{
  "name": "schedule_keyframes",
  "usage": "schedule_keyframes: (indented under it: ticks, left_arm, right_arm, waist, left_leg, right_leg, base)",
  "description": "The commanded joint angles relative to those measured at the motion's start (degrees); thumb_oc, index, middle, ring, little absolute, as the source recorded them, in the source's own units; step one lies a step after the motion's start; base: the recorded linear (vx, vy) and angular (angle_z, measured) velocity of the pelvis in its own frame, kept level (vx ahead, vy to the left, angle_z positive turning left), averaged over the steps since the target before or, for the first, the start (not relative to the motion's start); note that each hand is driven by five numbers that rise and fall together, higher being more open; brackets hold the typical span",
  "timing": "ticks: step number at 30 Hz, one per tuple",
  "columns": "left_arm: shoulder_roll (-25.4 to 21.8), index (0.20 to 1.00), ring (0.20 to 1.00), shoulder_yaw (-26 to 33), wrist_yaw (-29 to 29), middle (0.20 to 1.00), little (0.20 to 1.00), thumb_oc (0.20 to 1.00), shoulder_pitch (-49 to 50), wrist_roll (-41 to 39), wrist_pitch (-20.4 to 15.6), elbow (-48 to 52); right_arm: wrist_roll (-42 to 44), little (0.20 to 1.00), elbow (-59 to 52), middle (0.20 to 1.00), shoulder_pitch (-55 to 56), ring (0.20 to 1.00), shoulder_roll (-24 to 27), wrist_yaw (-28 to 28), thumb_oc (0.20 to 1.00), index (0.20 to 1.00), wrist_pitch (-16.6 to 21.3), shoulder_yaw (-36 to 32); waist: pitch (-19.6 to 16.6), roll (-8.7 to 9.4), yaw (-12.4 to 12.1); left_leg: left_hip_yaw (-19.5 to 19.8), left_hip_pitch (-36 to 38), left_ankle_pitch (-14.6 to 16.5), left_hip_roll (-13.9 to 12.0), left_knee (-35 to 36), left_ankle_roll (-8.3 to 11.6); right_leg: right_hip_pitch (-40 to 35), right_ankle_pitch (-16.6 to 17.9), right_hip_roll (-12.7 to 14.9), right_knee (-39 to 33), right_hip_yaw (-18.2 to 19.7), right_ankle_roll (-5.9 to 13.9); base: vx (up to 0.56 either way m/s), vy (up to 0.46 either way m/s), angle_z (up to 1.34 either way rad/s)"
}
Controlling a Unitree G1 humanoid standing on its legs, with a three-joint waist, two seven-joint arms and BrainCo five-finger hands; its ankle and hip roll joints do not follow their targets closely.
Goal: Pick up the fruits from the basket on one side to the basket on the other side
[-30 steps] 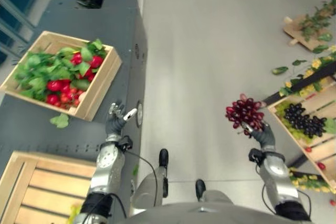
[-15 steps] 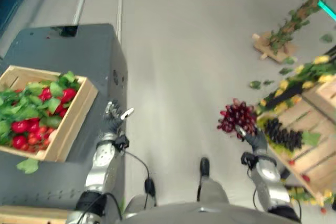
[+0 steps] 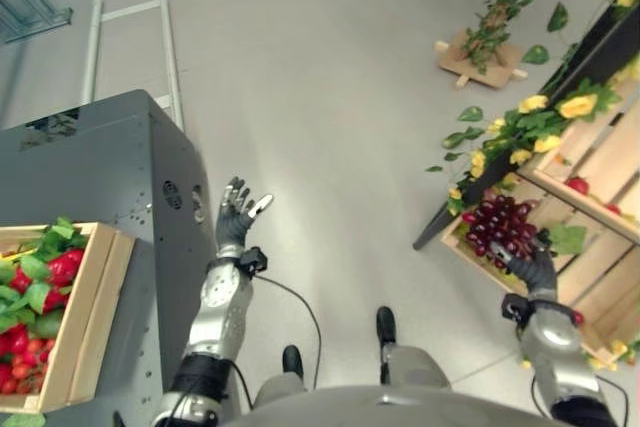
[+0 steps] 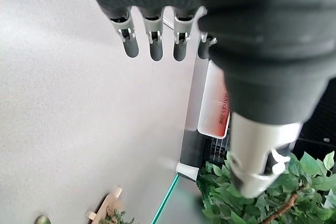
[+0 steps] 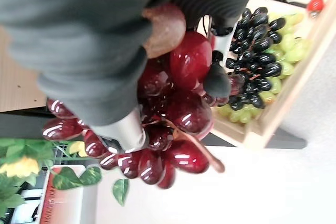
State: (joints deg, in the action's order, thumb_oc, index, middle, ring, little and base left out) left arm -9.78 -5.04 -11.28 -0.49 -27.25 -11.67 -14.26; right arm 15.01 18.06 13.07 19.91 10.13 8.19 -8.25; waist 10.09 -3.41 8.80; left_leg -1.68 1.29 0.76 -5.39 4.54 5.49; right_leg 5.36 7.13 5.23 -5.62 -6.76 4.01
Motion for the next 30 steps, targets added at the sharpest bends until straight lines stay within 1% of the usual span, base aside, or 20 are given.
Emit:
schedule_keyframes:
  ticks: [1,6,7,9,10,15,19,21,24,30]
  left_arm:
    - [-2.0,1.0,1.0,2.3,-0.1,1.0,1.0,1.0,-0.8,0.4,-2.7,1.8]
    - [-2.8,1.0,1.0,3.2,-0.4,1.0,1.0,1.0,-0.7,0.8,-2.6,2.0]
    - [-3.1,1.0,1.0,3.5,-0.3,1.0,1.0,1.0,-0.8,0.9,-2.6,2.2]
    - [-3.3,1.0,1.0,3.6,-0.3,1.0,1.0,1.0,-0.8,1.1,-2.7,2.3]
    - [-3.5,1.0,1.0,3.7,-0.1,1.0,1.0,1.0,-1.2,1.2,-2.7,2.5]
    - [-3.8,1.0,1.0,3.4,0.1,1.0,1.0,1.0,-1.2,1.6,-2.9,2.7]
    - [-4.0,1.0,1.0,3.2,0.3,1.0,1.0,1.0,-1.4,1.5,-2.8,2.9]
    - [-4.1,1.0,1.0,3.0,0.4,1.0,1.0,1.0,-1.5,1.4,-2.8,3.4]
    - [-4.4,1.0,1.0,2.9,0.5,1.0,1.0,1.0,-1.3,1.3,-2.7,3.6]
    - [-5.4,1.0,1.0,2.2,1.1,1.0,1.0,1.0,-0.3,0.6,-2.6,4.1]
  right_arm:
    - [-0.6,0.2,-4.5,0.2,-1.7,0.2,-0.3,-0.5,0.2,0.2,3.5,-3.1]
    - [1.8,0.2,-2.7,0.2,-1.9,0.2,-1.4,-1.0,0.2,0.2,3.4,-3.5]
    - [2.1,0.2,-1.9,0.2,-2.1,0.2,-1.7,-0.9,0.2,0.2,3.2,-3.7]
    - [2.6,0.2,-1.2,0.2,-2.2,0.2,-2.1,-0.8,0.2,0.2,3.2,-3.8]
    - [2.5,0.2,-0.5,0.2,-2.8,0.2,-2.3,-0.7,0.2,0.2,3.0,-4.0]
    - [4.7,0.2,2.7,0.2,-5.3,0.2,-2.4,0.6,0.2,0.2,3.6,-5.0]
    - [6.4,0.2,5.8,0.2,-7.3,0.2,-1.7,1.9,0.2,0.2,4.1,-5.7]
    - [7.7,0.2,8.7,0.2,-9.3,0.2,-0.3,3.1,0.2,0.2,4.2,-6.5]
    - [8.3,0.2,10.1,0.2,-10.3,0.2,0.6,3.9,0.2,0.2,4.1,-6.9]
    - [9.6,0.2,16.4,0.2,-13.6,0.2,5.6,5.9,0.2,0.2,3.3,-8.3]
  waist:
    - [-2.3,1.52,0.3]
    - [-1.8,2.1,1.3]
    - [-1.5,2.42,1.6]
    - [-1.3,2.61,1.7]
    - [-0.8,2.95,1.9]
    - [-0.7,3.46,1.9]
    - [-1.0,3.53,1.6]
    - [-0.8,3.45,1.2]
    - [-0.5,3.21,1.0]
    - [1.6,1.81,0.1]
  left_leg:
    - [-0.3,-0.7,4.7,1.1,-5.0,-0.71]
    - [-2.1,0.4,5.1,2.2,-3.2,-1.9]
    - [-2.8,0.5,5.4,2.6,-2.9,-2.47]
    - [-3.2,0.5,5.4,2.9,-2.8,-2.74]
    - [-3.8,0.3,5.5,3.7,-2.6,-3.25]
    - [-5.1,0.1,6.2,5.1,-2.6,-4.09]
    - [-5.3,-0.1,6.3,5.6,-2.6,-4.16]
    - [-4.8,-1.0,6.1,5.8,-2.9,-4.04]
    - [-4.4,-1.8,6.0,6.0,-3.2,-3.95]
    - [-3.6,-3.9,5.7,5.8,-4.3,-3.41]
  right_leg:
    - [-0.5,-6.5,2.0,1.9,1.0,4.52]
    - [1.5,-5.0,2.8,2.8,3.2,5.53]
    - [2.6,-4.5,3.4,3.5,4.3,5.94]
    - [3.4,-4.1,3.7,3.8,4.9,6.23]
    - [4.6,-3.4,4.3,4.1,5.8,6.89]
    - [6.3,-2.0,5.4,4.0,7.8,7.95]
    - [6.9,-1.4,6.0,3.5,8.3,8.26]
    - [7.6,-1.2,6.6,3.4,8.2,8.24]
    - [8.4,-1.1,6.8,3.7,8.0,8.17]
    - [9.4,-1.0,7.2,3.7,7.2,7.77]
  base:
    - [0.0,0.087,-0.03]
    - [-0.06,0.096,-0.18]
    - [-0.06,0.093,-0.19]
    - [-0.07,0.102,-0.3]
    - [-0.07,0.109,-0.24]
    - [-0.03,0.072,-0.25]
    - [0.0,0.024,-0.14]
    - [0.0,0.001,-0.02]
    - [-0.01,-0.01,0.05]
    - [-0.01,-0.032,0.06]
